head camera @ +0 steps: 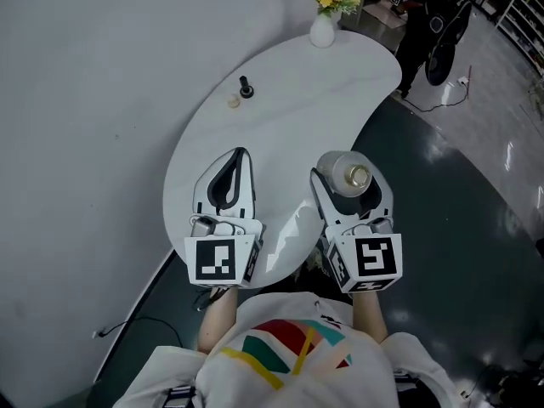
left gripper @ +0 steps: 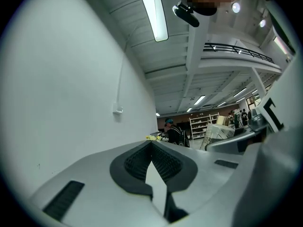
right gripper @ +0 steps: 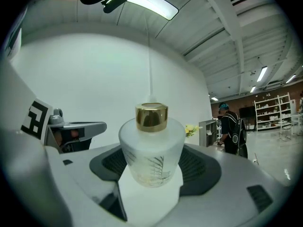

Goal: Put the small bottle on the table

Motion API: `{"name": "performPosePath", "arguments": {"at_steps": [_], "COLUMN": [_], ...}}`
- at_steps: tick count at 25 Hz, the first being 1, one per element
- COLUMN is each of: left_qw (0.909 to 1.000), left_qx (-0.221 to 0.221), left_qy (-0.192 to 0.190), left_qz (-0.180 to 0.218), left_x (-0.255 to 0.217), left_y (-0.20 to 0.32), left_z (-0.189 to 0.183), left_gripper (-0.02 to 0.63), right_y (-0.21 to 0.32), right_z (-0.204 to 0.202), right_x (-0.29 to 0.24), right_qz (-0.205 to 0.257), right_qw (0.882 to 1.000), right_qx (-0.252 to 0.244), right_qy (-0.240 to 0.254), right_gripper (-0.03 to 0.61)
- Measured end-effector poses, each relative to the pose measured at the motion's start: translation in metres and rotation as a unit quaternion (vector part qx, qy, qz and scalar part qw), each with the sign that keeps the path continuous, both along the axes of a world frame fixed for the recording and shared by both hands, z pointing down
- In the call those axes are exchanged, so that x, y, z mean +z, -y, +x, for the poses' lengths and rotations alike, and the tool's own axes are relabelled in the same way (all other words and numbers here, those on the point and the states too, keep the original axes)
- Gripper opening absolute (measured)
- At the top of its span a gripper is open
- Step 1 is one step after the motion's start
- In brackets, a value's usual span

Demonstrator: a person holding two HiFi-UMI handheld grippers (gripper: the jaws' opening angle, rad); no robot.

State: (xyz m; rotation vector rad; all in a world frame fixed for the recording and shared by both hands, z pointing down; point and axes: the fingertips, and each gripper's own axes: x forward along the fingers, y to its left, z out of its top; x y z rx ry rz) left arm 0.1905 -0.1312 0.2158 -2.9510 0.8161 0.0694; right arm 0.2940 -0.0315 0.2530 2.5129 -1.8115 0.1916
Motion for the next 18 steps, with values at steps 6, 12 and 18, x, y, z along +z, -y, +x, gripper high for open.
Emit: {"name": "performPosePath", "arguments": {"at_steps": [6, 12, 18], "left_qw": [0.9984, 0.9957, 0.992], "left_qx": [-0.054, -0.09, -0.123], "left_qy": [0.017, 0.022, 0.028], "left_qz": [-0.002, 0.002, 0.003], "left_x": [0.01, 0.01, 0.009], "left_y": [0.012, 0.02, 0.027], "left_z": [0.001, -0.005, -0.022], "left_gripper": [0.016, 0.016, 0.016], "right_y": [0.023, 0.034, 0.056], "right_z": [0.0, -0.002, -0.019], "right_x": [-0.002, -0.002, -0.006], "right_qz": [-0.005, -0.004, 0.003], "right_qw": [0.998, 0.994, 0.987], "right_qx": [-0.059, -0.113, -0.163], "right_qy": [-0.013, -0.007, -0.006], "right_gripper": [0.339, 0.339, 0.339]}}
